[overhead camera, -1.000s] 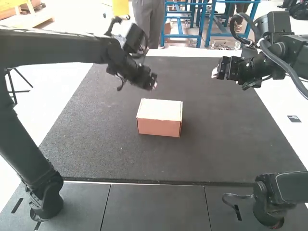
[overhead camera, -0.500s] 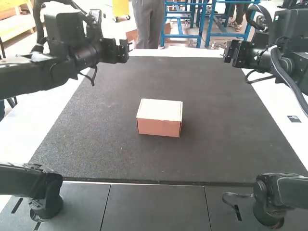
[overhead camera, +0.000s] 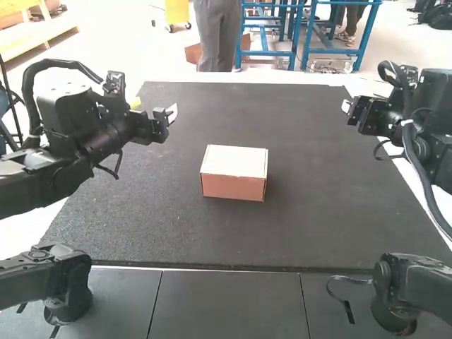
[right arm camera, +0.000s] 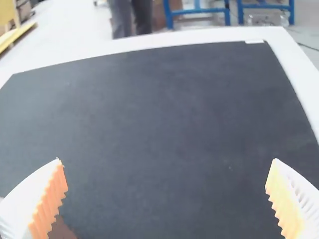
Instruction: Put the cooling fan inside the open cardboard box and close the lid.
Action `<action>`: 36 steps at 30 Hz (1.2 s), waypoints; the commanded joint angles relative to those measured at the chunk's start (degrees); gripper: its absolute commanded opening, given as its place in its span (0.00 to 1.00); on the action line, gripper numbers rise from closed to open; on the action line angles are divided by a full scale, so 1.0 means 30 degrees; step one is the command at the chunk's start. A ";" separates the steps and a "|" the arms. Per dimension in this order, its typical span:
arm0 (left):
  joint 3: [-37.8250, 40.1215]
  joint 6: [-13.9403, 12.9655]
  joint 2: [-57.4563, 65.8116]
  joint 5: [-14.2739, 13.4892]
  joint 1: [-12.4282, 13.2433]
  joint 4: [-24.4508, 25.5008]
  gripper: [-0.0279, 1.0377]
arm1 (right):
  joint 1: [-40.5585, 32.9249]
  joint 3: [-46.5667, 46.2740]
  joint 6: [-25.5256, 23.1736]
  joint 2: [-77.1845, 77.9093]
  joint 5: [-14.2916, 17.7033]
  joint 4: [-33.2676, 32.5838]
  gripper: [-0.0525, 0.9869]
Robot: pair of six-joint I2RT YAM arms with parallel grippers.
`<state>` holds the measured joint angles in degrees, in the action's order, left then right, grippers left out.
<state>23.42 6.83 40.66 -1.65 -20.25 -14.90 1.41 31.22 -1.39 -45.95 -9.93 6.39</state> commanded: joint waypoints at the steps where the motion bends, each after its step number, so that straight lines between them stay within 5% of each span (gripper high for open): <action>1: -0.1039 -0.0578 -0.1045 0.0169 0.0129 -0.0660 0.93 | 0.0380 -0.1003 0.0404 0.0816 -0.0058 0.0623 0.93; 6: -0.3060 -0.1603 -0.2158 0.0052 0.0129 -0.1978 0.93 | 0.0380 -0.2439 0.0404 0.0963 0.1788 0.2088 0.93; 12: -0.4643 -0.2863 -0.3155 0.0023 0.0129 -0.2886 0.94 | 0.0380 -0.4636 0.0551 0.1138 0.1788 0.4051 0.93; 21: -0.6986 -0.2863 -0.5703 0.0784 0.0129 -0.2623 0.93 | 0.0526 -0.6921 0.0931 0.3160 0.1143 0.4549 0.93; 24: -0.7836 -0.2863 -0.7344 0.0784 0.0129 -0.2007 0.93 | 0.0438 -0.7566 0.1400 0.3775 0.1085 0.4549 0.93; 32: -0.7865 -0.3302 -1.3789 0.0433 0.0129 0.5024 0.93 | 0.0262 -0.9001 0.1869 0.4390 0.0909 0.5017 0.93; 36: -0.7836 -0.3771 -1.3408 0.0404 0.0598 0.5082 0.93 | -0.0030 -0.9587 0.1957 0.4976 0.0762 0.5076 0.93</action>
<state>0.34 -2.61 0.80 -0.19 -19.81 0.43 2.02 2.81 3.29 -32.58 -6.70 20.80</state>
